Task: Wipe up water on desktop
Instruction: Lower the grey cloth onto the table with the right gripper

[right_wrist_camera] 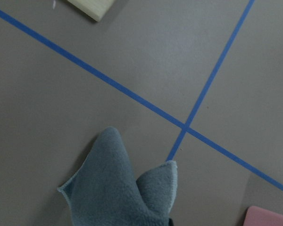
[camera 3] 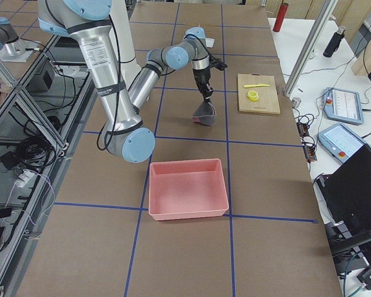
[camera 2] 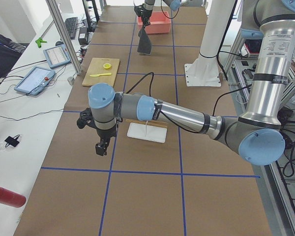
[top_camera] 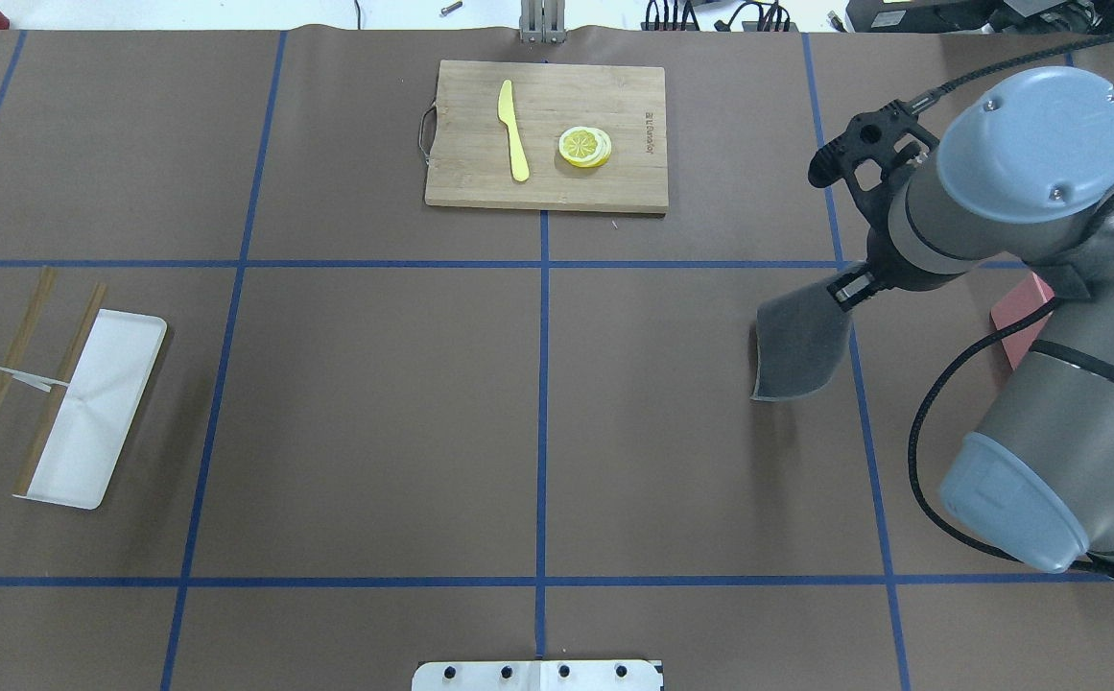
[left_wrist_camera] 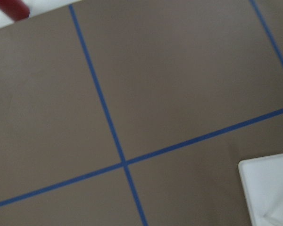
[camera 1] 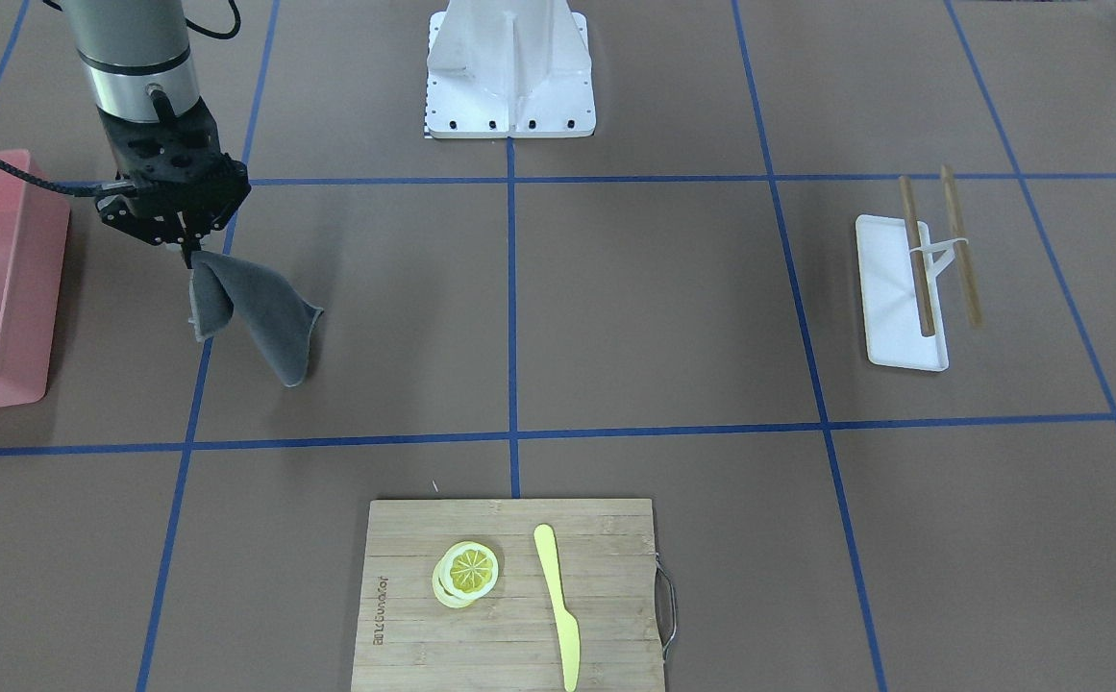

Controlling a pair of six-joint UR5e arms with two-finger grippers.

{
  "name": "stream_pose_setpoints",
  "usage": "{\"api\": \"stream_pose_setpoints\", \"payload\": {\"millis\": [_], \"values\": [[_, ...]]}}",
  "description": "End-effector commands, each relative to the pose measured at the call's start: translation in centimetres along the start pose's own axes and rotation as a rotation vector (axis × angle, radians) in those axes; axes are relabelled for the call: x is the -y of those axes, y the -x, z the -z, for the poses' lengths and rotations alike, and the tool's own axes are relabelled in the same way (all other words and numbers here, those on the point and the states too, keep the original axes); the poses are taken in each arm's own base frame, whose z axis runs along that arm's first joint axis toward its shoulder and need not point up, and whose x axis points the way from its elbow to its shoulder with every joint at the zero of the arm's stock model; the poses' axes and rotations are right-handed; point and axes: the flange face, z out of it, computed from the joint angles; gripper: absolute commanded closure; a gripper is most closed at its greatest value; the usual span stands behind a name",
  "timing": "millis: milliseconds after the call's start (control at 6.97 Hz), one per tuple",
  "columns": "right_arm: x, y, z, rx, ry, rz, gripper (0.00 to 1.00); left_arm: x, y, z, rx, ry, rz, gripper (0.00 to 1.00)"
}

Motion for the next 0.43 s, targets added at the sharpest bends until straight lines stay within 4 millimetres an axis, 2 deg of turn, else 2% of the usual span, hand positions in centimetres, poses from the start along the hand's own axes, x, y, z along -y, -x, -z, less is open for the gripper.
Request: {"api": "stream_pose_setpoints", "payload": {"millis": [0, 144, 287], "values": [[-3.7, -1.0, -4.6, -0.060, 0.119, 0.007, 1.00, -2.5, 2.7, -0.5, 0.037, 0.011, 0.115, 0.01], [-4.4, -0.4, -6.5, -0.095, 0.147, 0.030, 1.00, -2.8, 2.7, -0.4, 0.037, 0.007, 0.148, 0.01], [-3.5, 1.9, -7.8, -0.089, 0.153, 0.013, 1.00, -2.8, 2.7, -0.4, 0.037, 0.007, 0.150, 0.01]]}}
